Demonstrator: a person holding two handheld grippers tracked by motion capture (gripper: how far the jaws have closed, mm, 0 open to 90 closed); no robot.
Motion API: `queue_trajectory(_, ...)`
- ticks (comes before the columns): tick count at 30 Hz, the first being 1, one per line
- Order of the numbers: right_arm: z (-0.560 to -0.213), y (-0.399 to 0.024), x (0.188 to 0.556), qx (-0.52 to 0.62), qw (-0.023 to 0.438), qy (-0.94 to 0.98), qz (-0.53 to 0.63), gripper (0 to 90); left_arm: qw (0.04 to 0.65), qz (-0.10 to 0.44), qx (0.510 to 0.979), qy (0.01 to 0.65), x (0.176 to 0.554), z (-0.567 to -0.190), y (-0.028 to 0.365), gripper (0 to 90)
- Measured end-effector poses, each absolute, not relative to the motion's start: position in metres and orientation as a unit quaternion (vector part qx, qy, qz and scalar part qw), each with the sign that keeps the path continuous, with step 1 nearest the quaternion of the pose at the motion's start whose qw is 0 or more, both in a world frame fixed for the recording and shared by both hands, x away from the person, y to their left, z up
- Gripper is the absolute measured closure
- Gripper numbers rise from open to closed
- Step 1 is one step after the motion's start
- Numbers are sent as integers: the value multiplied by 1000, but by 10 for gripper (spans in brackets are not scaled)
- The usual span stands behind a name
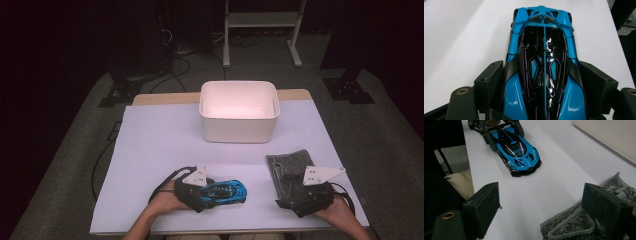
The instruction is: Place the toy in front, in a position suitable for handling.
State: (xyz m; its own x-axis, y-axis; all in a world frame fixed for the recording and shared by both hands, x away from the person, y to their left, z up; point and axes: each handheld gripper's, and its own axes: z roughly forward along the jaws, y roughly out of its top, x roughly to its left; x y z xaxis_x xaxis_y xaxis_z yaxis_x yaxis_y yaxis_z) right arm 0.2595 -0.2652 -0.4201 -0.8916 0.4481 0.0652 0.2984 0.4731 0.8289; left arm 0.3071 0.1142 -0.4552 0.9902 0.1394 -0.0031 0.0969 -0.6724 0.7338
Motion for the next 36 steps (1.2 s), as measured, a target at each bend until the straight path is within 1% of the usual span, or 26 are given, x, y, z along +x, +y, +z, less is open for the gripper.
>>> queue_trajectory(6,-419,-267,263,225,89,857,454,138,402,18,913,66,309,-456,117,241)
queue_trajectory(12,-416,-277,276,249,106,860,433,138,400,15,914,66,311,-458,118,240)
queue_trajectory(20,-419,-293,289,273,118,879,373,144,399,12,915,65,312,-459,119,240)
queue_trajectory(23,-424,-296,293,274,111,886,356,198,399,12,914,65,312,-459,119,239)
queue_trajectory(27,-425,-300,297,279,94,885,361,214,401,9,914,67,312,-459,119,239)
queue_trajectory(33,-419,-299,309,279,83,885,363,229,401,8,914,66,313,-459,119,238)
queue_trajectory(36,-419,-295,318,276,77,889,359,257,400,9,914,66,313,-459,119,237)
